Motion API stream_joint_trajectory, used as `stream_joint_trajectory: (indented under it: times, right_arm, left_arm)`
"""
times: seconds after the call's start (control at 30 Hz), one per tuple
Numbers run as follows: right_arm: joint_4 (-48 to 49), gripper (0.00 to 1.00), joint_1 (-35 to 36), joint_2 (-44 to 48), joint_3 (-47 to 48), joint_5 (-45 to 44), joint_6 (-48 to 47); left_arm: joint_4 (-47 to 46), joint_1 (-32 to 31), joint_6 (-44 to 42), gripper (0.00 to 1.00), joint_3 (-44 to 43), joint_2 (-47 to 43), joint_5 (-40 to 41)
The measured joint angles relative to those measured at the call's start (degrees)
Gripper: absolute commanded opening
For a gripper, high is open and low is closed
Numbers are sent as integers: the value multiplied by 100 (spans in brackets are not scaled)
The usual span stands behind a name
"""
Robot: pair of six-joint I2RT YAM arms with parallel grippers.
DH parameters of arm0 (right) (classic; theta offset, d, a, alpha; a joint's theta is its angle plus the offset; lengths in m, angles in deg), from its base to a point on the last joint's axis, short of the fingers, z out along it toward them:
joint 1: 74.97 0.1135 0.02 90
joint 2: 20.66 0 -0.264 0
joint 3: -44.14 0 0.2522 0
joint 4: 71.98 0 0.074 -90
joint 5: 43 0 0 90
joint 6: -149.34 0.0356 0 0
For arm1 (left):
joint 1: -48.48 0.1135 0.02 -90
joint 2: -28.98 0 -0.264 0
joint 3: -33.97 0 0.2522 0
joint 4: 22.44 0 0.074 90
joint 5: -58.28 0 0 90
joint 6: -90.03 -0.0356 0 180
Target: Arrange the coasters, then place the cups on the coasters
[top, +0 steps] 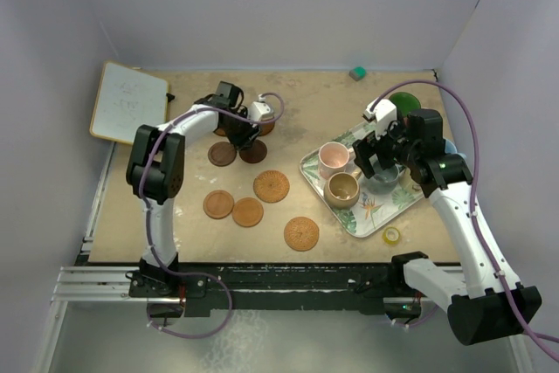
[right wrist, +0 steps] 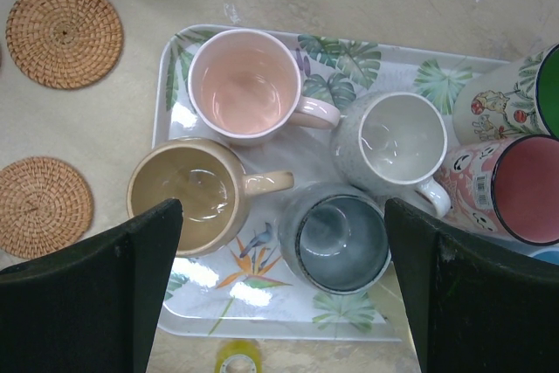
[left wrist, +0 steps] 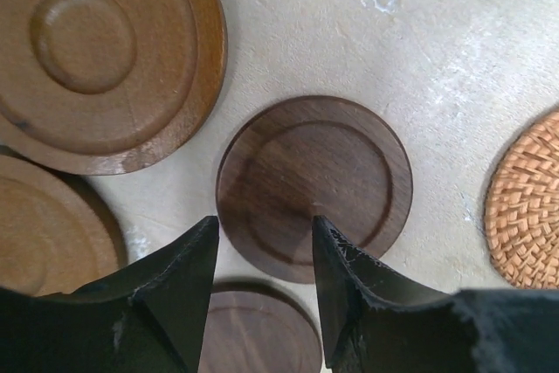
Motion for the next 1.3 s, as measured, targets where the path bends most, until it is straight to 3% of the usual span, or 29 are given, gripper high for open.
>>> stream_joint_trajectory:
  times: [0.5,1.07,1.3]
  right_arm:
    - [-2,100,0,35,0,0,0]
    - [-2,100,0,35,0,0,-7]
    - [-2,100,0,35,0,0,-13]
  left_arm:
    - [173,7,595,33,-273,345,66]
    - [-181,-9,1270,30,-326,446,-24]
    - [-516,-11,1635,40,-181,420,-101]
